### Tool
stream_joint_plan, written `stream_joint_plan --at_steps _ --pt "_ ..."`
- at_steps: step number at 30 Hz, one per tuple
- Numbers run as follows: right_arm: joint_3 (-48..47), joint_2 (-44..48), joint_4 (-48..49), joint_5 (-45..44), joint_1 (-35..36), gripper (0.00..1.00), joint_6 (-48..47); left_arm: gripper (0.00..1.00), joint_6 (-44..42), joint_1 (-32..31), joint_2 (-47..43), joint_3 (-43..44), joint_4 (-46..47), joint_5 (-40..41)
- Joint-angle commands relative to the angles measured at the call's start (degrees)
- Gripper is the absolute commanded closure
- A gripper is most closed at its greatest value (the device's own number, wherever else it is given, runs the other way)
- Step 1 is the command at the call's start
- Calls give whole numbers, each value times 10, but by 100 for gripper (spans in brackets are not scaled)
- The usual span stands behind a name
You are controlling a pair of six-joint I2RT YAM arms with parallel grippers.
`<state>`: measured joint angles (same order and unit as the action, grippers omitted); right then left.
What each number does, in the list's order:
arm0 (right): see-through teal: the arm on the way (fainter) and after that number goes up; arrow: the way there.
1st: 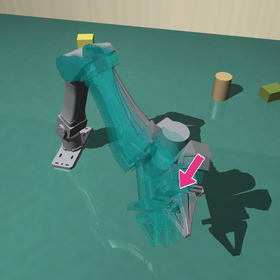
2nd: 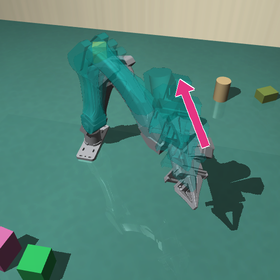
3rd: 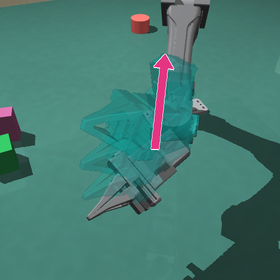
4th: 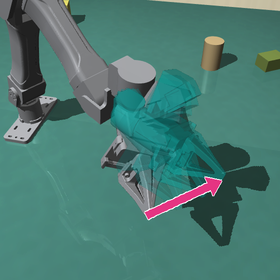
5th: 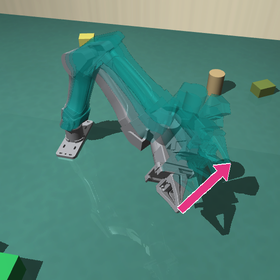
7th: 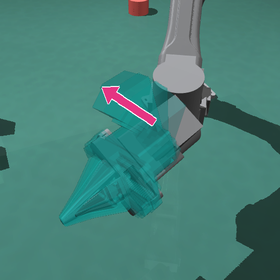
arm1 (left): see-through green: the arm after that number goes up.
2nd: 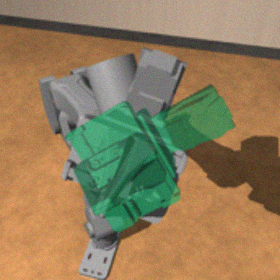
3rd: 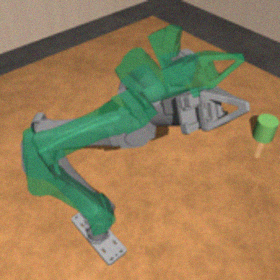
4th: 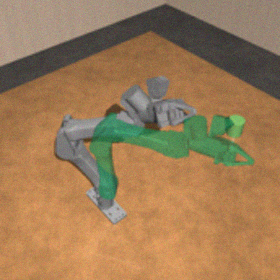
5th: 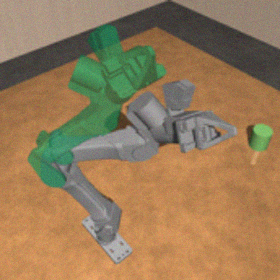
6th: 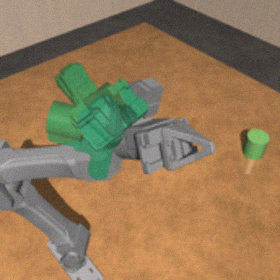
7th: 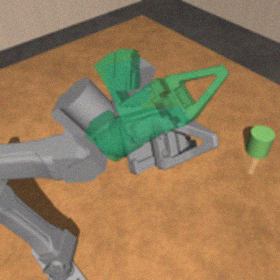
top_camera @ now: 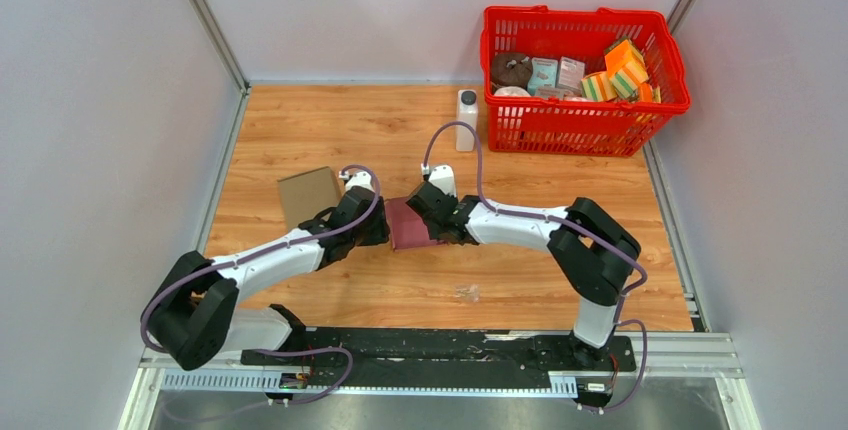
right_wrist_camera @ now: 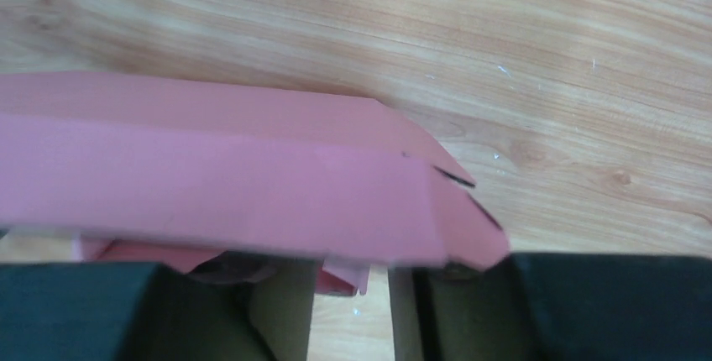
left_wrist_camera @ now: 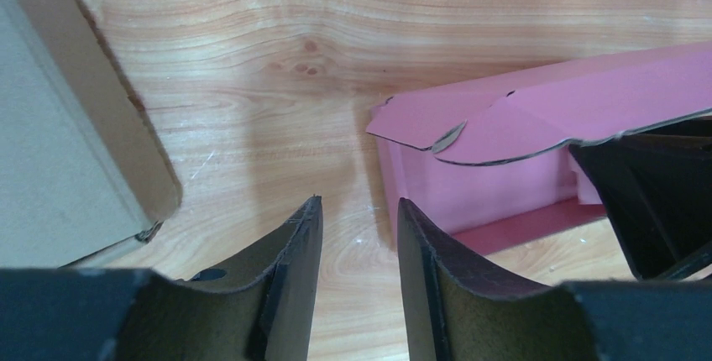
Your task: Fold the paper box
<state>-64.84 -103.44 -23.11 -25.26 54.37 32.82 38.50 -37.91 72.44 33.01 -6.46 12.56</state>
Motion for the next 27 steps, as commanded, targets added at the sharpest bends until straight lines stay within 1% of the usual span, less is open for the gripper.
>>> stream_joint_plan --at_steps 1,2,5,8,9,13,17,21,24,26,27 --pt "6 69 17 49 -4 59 -22 50 3 -1 -55 -4 -12 2" --pt "13 75 18 55 -5 55 -23 49 3 -1 -61 -8 -15 1" --pt "27 90 8 85 -15 50 -16 48 2 -1 -73 -8 -22 0" --pt "65 102 48 111 -32 50 -21 48 2 -1 -63 -4 -21 -10" --pt "71 103 67 117 -38 51 -23 51 3 -1 -53 -4 -17 -14" --pt "81 94 94 134 -51 62 -33 54 5 -1 -27 7 -10 -27" --pt "75 75 103 140 -52 66 -39 55 8 -1 -12 10 -3 -34" --pt "81 69 112 143 -53 66 -39 55 8 -1 -5 12 -1 -38" --pt "75 50 112 141 -53 70 -43 55 9 -1 -4 12 0 -35" --pt "68 40 108 133 -52 81 -43 55 8 -1 -3 13 0 -34" --pt "62 26 96 112 -48 88 -43 55 7 -2 -4 13 0 -33"
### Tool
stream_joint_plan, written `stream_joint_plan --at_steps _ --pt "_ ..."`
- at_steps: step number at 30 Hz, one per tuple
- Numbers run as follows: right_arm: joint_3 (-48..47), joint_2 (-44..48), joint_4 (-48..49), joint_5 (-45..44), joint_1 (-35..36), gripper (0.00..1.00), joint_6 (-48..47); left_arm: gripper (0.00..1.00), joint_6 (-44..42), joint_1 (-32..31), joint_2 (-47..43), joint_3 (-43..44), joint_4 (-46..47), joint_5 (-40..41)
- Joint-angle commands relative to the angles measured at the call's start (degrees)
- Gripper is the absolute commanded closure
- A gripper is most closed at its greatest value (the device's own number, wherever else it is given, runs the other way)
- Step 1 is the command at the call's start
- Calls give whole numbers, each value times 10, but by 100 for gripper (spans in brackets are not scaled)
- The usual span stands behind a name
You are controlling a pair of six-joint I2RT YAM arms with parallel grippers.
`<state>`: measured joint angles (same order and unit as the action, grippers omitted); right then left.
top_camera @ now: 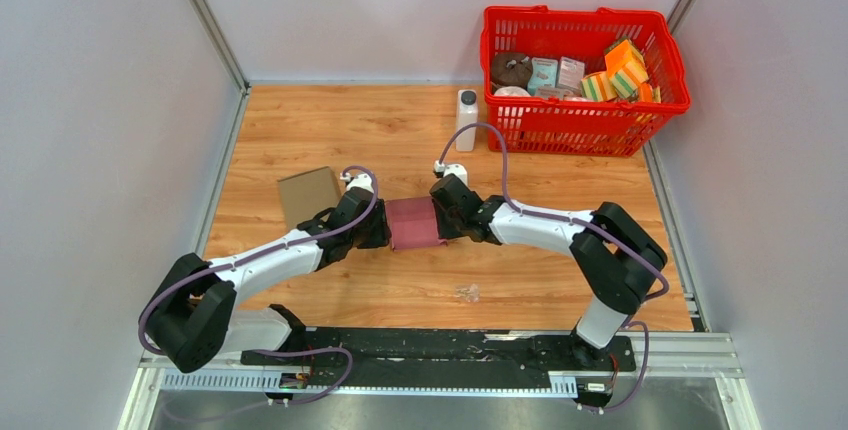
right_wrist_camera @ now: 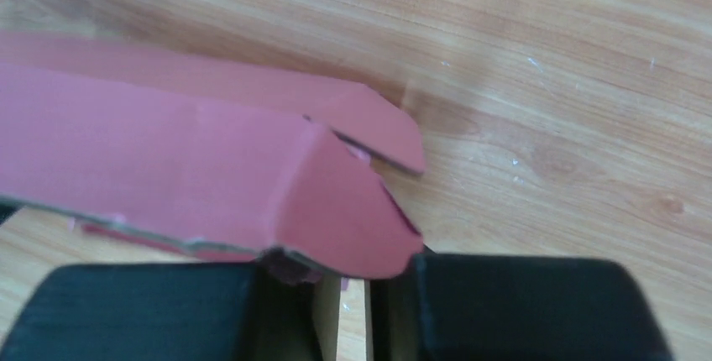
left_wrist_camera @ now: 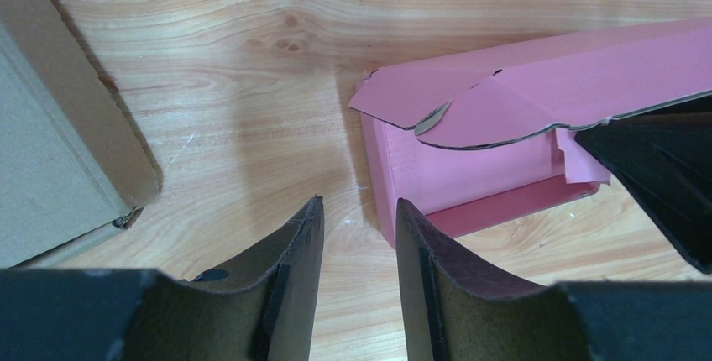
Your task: Fold the paper box
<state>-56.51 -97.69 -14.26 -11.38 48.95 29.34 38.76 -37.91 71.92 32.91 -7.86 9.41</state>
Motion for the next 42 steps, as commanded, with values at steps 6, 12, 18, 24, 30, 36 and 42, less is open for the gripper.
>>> stream_joint_plan --at_steps 6,12,18,24,30,36,42 --pt "-126 -151 -167 -232 57 100 30 55 5 -1 0 11 9 8" --pt "-171 -225 -231 -302 99 100 42 55 14 -1 -13 -2 0 38" --pt "-170 -200 -199 -291 96 100 7 55 22 -1 -38 -13 -7 54" --pt "-142 -108 -145 -216 84 72 -29 53 17 -1 -78 -29 -18 56" --pt "-121 -12 -140 -155 84 57 -45 52 11 -1 -110 -35 -33 62" --pt "-44 83 -142 -33 83 17 -65 51 11 -1 -134 -33 -46 59" --pt "68 148 -187 82 100 8 -119 46 0 10 -185 -42 -78 49"
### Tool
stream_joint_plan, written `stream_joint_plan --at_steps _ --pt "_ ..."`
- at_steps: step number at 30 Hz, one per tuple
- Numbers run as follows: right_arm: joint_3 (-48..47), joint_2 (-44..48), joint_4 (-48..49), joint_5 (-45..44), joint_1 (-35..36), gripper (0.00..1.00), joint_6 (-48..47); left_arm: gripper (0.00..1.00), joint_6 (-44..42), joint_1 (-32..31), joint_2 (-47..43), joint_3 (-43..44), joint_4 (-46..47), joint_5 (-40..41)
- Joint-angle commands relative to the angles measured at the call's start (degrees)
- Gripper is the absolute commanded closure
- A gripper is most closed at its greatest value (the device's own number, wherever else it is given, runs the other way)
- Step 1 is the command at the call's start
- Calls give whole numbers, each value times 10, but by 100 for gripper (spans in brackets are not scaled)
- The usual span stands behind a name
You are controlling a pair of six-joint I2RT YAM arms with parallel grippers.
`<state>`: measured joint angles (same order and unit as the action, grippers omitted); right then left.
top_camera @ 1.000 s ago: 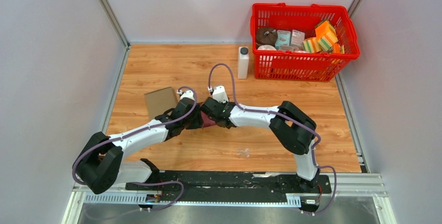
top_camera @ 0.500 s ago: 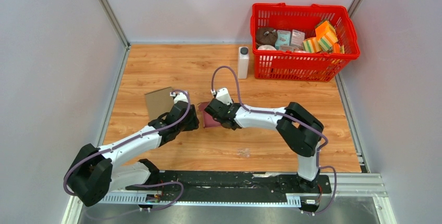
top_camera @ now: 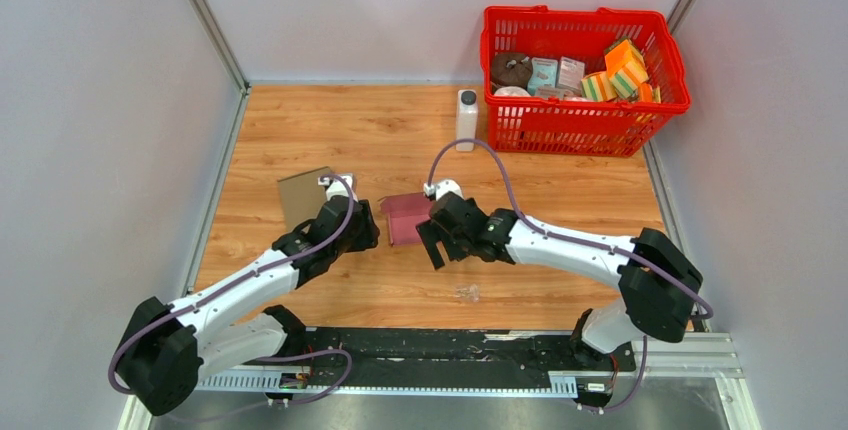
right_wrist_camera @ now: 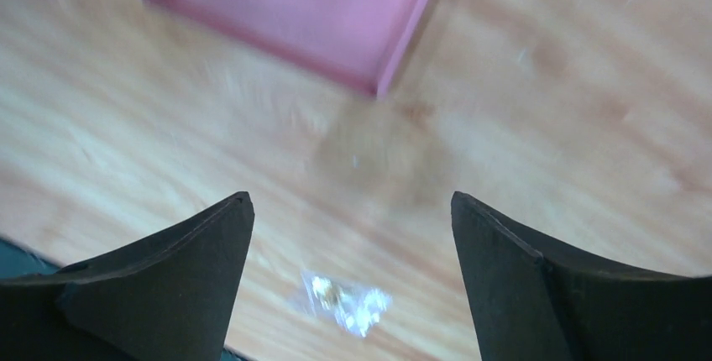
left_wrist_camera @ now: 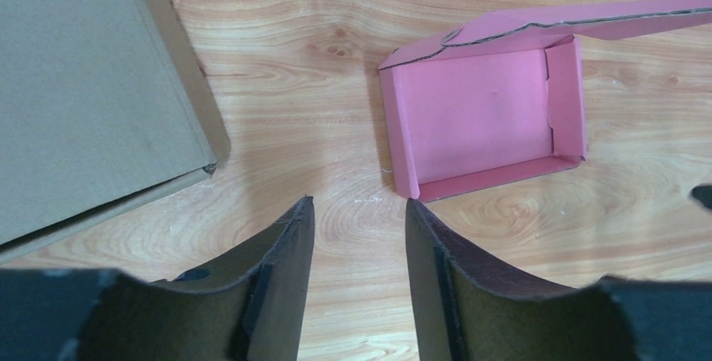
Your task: Fold the paper box
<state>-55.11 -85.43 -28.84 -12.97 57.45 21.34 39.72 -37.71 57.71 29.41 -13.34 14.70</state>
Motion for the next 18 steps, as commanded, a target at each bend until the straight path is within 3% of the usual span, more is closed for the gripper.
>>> stream_joint_plan --at_steps 1,11,14,18 --pt "67 29 -42 101 25 8 -40 44 -10 11 -49 -8 -25 -7" --pt "92 13 -4 154 49 14 -9 44 2 21 -95 -7 -57 -33" --pt "114 18 9 165 51 20 7 44 4 21 -111 -8 -70 -26" --pt "124 4 6 141 52 37 19 44 1 22 -117 -8 -77 -21"
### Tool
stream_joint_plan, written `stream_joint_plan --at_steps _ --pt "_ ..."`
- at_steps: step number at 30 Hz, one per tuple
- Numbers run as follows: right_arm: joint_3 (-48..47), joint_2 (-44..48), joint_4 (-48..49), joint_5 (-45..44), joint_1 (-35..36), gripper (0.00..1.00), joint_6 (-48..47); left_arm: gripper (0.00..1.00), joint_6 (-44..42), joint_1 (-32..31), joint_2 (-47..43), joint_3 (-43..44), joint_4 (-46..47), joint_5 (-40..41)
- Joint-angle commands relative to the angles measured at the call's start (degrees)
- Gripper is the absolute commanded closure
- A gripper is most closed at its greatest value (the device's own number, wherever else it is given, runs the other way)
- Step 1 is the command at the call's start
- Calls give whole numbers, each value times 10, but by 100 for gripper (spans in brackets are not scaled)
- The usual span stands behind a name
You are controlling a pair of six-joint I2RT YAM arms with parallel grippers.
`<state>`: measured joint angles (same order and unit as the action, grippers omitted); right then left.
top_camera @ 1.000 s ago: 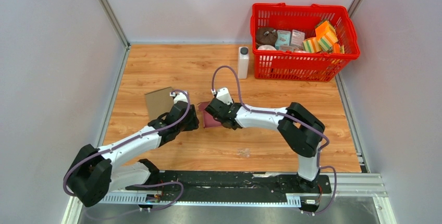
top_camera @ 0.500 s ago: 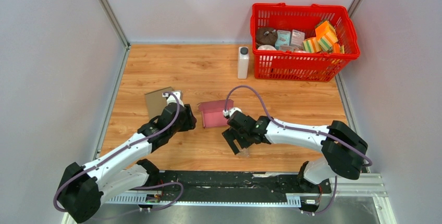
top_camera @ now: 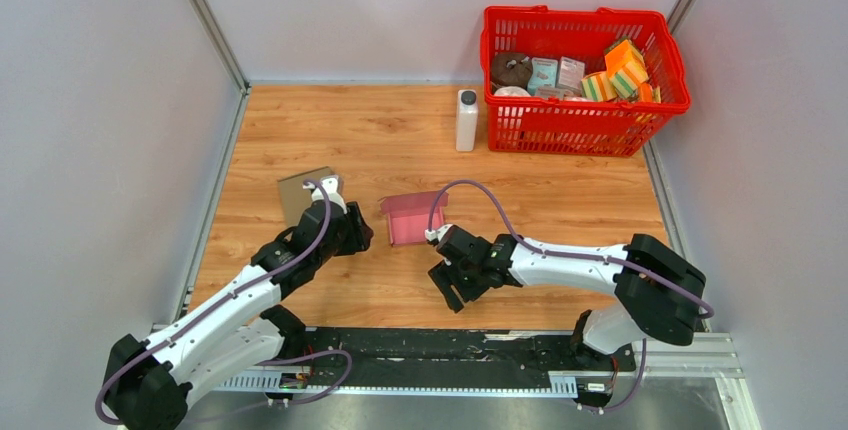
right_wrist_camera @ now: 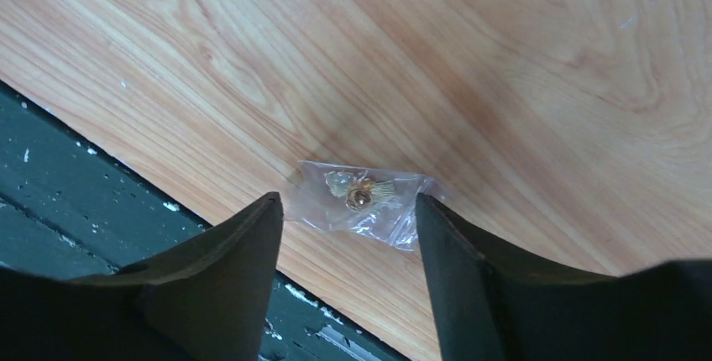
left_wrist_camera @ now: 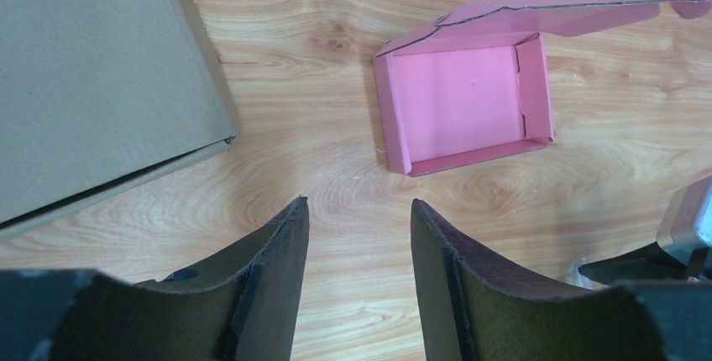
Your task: Fold the paper box
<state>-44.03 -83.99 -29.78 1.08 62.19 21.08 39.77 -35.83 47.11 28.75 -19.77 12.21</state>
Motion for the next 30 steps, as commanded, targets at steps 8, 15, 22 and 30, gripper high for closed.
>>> stream_joint_plan --at_steps 8,15,22,30 --pt "-35 -5 -18 -92 24 65 30 45 -3 3 -18 10 -31 9" --pt "-63 56 18 -162 32 74 1 46 -7 2 -40 15 -47 33" --pt "-202 -57 109 -172 -13 50 -64 43 -25 43 -13 20 -22 -44" --pt "-234 -56 77 -149 -62 7 -103 34 -108 80 103 111 14 -130"
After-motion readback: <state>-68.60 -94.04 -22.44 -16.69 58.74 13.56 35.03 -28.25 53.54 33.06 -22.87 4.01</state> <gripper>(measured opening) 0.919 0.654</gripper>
